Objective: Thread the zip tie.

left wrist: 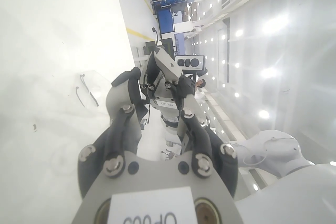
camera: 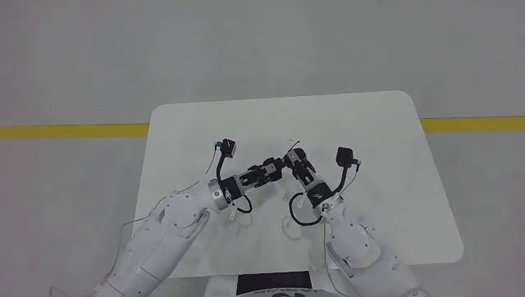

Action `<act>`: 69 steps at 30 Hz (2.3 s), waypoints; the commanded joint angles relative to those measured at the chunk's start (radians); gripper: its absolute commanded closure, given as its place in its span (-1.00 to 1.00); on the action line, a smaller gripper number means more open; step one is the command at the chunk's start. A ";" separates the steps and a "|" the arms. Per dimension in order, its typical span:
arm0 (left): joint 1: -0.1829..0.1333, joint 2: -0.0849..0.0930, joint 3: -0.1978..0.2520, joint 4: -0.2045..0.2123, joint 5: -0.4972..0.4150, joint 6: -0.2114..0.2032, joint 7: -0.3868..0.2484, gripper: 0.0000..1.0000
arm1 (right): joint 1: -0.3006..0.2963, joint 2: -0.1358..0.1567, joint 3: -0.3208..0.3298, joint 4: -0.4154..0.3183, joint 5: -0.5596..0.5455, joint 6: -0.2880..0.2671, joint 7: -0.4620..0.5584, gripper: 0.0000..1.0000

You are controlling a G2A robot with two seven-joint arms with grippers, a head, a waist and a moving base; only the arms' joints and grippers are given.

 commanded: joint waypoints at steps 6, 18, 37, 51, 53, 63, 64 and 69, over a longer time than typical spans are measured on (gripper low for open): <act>-0.007 0.001 0.006 0.006 -0.004 0.000 0.003 0.62 | -0.002 -0.002 0.002 0.001 0.002 -0.007 0.007 1.00; -0.013 0.003 0.010 0.012 -0.015 0.000 0.005 0.78 | -0.004 -0.005 0.008 0.000 0.002 -0.011 0.015 1.00; -0.003 0.010 0.006 0.008 -0.026 0.000 0.021 1.00 | -0.008 -0.010 0.016 0.002 0.002 -0.012 0.020 -1.00; 0.028 0.028 -0.034 -0.024 -0.031 0.000 -0.040 1.00 | -0.006 -0.008 0.067 0.010 0.058 -0.027 0.062 -1.00; 0.032 0.033 -0.049 -0.032 -0.036 0.000 -0.074 1.00 | -0.002 -0.006 0.087 0.010 0.164 -0.063 0.158 -1.00; 0.029 0.041 -0.056 -0.039 -0.046 0.000 -0.181 1.00 | 0.002 -0.002 0.106 0.016 0.191 -0.071 0.197 -1.00; 0.029 0.041 -0.056 -0.039 -0.046 0.000 -0.181 1.00 | 0.002 -0.002 0.106 0.016 0.191 -0.071 0.197 -1.00; 0.020 0.042 -0.048 -0.024 -0.073 0.019 -0.196 1.00 | 0.003 -0.002 0.116 0.023 0.226 -0.070 0.211 -1.00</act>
